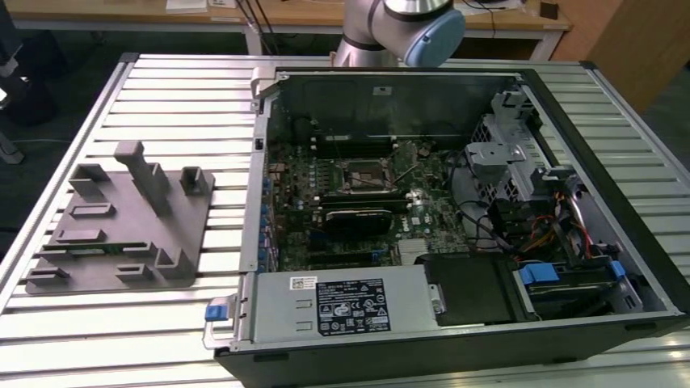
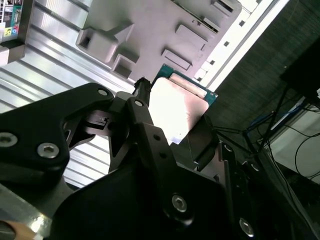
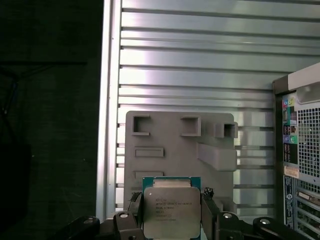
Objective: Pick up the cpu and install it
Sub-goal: 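Pick up the cpu and move it towards the insertion slot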
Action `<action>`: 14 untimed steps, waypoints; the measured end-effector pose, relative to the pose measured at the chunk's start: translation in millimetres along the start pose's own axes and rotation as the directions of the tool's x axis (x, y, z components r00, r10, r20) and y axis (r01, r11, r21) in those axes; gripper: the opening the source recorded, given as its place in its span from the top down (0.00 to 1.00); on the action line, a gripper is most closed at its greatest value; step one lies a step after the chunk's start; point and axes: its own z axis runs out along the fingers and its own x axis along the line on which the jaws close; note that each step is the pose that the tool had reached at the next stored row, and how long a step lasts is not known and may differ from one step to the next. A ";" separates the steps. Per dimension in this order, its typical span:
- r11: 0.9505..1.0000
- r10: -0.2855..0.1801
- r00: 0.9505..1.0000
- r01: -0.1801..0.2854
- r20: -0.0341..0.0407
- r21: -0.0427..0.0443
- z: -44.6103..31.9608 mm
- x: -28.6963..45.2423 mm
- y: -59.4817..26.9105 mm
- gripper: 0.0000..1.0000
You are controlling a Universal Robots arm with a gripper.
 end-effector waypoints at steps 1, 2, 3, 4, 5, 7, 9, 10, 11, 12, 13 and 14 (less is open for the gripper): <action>1.000 0.000 1.000 0.000 0.000 0.000 0.1 -1.9 0.0 0.45; 1.000 0.000 1.000 0.000 0.000 0.000 0.1 -3.7 -0.1 0.45; 1.000 0.000 1.000 0.000 0.000 0.000 0.3 -5.7 -0.1 0.45; 1.000 0.000 1.000 0.000 0.000 0.000 0.4 -7.5 -0.1 0.45; 1.000 0.000 1.000 0.000 0.000 0.000 0.5 -9.5 -0.1 0.45; 1.000 0.000 1.000 0.000 0.000 0.000 0.7 -13.6 -0.1 0.45; 1.000 0.000 1.000 0.000 0.000 0.000 0.8 -17.7 -0.2 0.45; 1.000 0.000 1.000 0.000 0.000 0.000 1.0 -19.8 -0.2 0.45; 1.000 0.000 1.000 0.000 0.000 0.000 1.1 -22.1 -0.2 0.45; 1.000 0.000 1.000 0.000 0.000 0.000 1.2 -24.2 -0.2 0.45; 1.000 0.000 1.000 0.000 0.000 0.000 1.3 -26.3 -0.2 0.45; 1.000 0.000 1.000 0.000 0.000 0.000 1.4 -28.3 -0.3 0.45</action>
